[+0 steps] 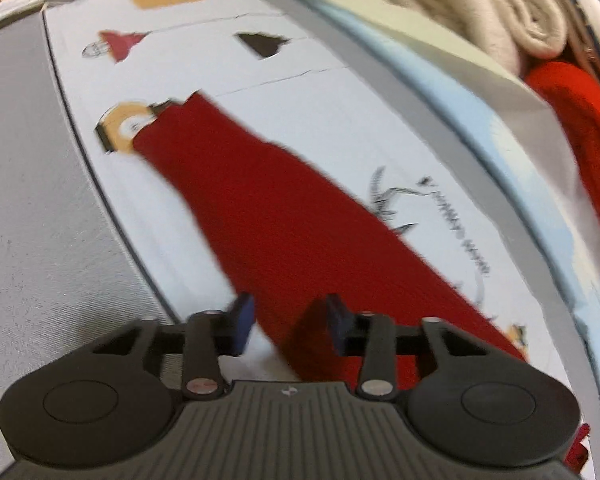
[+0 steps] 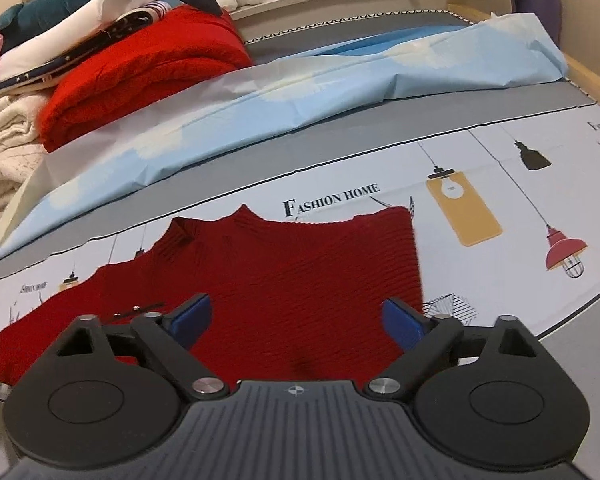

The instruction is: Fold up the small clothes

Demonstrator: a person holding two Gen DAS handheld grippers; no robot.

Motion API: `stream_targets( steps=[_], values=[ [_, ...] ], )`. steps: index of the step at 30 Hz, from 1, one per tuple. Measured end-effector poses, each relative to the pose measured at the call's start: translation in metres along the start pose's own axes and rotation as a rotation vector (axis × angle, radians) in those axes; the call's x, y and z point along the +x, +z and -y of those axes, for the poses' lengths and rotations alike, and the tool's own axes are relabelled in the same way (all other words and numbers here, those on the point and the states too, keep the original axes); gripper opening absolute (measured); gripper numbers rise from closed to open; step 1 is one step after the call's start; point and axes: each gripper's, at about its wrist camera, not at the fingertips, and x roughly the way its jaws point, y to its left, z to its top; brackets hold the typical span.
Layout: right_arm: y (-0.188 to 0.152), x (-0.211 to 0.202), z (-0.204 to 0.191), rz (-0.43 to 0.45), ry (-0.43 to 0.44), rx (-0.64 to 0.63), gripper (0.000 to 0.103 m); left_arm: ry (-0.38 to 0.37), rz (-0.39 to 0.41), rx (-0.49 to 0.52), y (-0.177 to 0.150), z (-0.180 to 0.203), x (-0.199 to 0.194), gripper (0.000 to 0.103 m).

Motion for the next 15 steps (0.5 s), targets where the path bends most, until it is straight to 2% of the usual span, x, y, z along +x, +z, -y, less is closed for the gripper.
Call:
stream_targets(
  steps=[2, 3, 5, 7, 9, 11, 13, 15],
  values=[
    [0.0, -0.001, 0.001, 0.005, -0.002, 0.0, 0.079, 0.0, 0.009, 0.016, 0.0, -0.004, 0.003, 0.03],
    [0.001, -0.001, 0.002, 0.007, 0.001, -0.002, 0.072, 0.0, 0.016, 0.03, 0.001, -0.003, 0.002, 0.021],
    [0.001, -0.002, 0.001, 0.012, 0.006, -0.007, 0.058, 0.002, 0.041, 0.051, 0.002, 0.003, -0.004, 0.014],
    [0.002, -0.002, 0.0, 0.018, 0.006, -0.019, 0.044, 0.019, 0.103, 0.101, 0.001, 0.019, -0.018, 0.013],
    [0.001, -0.003, -0.002, 0.02, 0.007, -0.032, 0.041, 0.006, 0.206, 0.206, -0.008, 0.052, -0.047, 0.012],
    [0.001, -0.004, -0.004, 0.023, 0.011, -0.041, 0.04, -0.093, 0.299, 0.321, -0.029, 0.095, -0.084, 0.012],
    [-0.001, -0.005, -0.006, 0.026, 0.011, -0.056, 0.04, -0.262, 0.353, 0.448, -0.065, 0.139, -0.125, 0.011],
    [-0.002, -0.006, -0.007, 0.042, 0.026, -0.065, 0.04, -0.438, 0.356, 0.564, -0.108, 0.175, -0.16, 0.012]
  ],
)
